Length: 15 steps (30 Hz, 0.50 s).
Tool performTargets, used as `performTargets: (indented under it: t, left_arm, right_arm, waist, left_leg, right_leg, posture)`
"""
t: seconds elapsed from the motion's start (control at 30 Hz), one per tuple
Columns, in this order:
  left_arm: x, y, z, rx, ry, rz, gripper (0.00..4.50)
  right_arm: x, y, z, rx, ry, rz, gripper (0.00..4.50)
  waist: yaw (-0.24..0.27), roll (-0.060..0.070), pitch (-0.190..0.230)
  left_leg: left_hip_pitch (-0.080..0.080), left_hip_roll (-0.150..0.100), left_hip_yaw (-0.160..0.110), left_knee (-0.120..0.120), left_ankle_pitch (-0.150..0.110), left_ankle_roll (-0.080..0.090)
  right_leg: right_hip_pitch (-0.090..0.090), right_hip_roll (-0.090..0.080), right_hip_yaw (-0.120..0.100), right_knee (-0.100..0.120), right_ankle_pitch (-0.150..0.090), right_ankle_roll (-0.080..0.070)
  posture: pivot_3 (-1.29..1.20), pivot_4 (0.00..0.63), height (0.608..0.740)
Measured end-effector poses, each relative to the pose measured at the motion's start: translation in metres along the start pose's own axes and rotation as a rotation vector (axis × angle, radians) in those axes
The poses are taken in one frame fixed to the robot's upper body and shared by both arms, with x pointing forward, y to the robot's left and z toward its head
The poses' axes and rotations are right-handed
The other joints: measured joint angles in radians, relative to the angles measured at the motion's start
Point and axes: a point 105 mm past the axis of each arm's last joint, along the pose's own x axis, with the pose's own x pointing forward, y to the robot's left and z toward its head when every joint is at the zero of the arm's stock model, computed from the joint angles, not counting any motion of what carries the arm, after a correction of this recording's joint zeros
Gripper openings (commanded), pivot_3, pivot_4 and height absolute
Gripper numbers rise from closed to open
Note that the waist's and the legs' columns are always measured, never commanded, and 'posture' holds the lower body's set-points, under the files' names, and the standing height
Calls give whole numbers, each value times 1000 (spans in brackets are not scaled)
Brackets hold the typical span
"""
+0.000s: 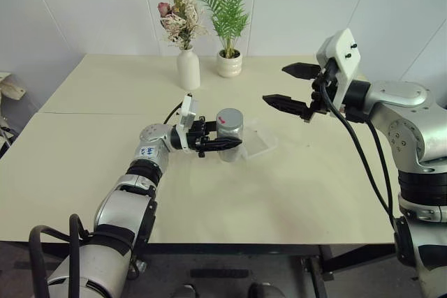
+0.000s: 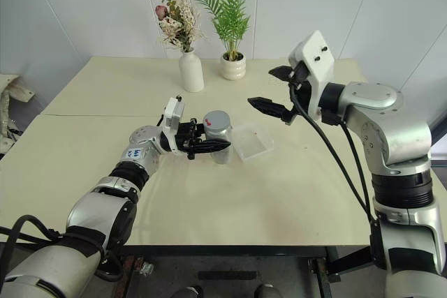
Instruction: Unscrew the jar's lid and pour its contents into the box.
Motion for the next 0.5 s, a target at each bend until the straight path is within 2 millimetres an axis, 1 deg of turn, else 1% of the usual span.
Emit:
performTargets:
  t: [0.1, 0.3, 0.5]
  left_arm:
    - [5, 0, 2, 6, 1, -13, 2178]
    - [8, 0, 1, 1, -4, -15, 2178]
    - [10, 1, 2, 0, -8, -18, 2178]
  right_arm:
    - [11, 8, 5, 30, -30, 4, 4437]
    - [22, 26, 12, 73, -76, 53, 4437]
    - [30, 39, 10, 107, -85, 102, 4437]
  waist:
    - [0, 0, 0]
    - [0, 0, 0]
    - [0, 0, 0]
  left_leg:
    - [0, 0, 0, 0, 0, 0]
    - [0, 0, 1, 0, 0, 0]
    - [0, 0, 1, 0, 0, 1]
  right_leg:
    - [0, 0, 0, 0, 0, 0]
    - [-1, 0, 1, 0, 0, 0]
    - [-2, 0, 2, 2, 0, 0]
  posture:
    - [0, 150, 740]
    - [0, 150, 740]
    - [0, 150, 740]
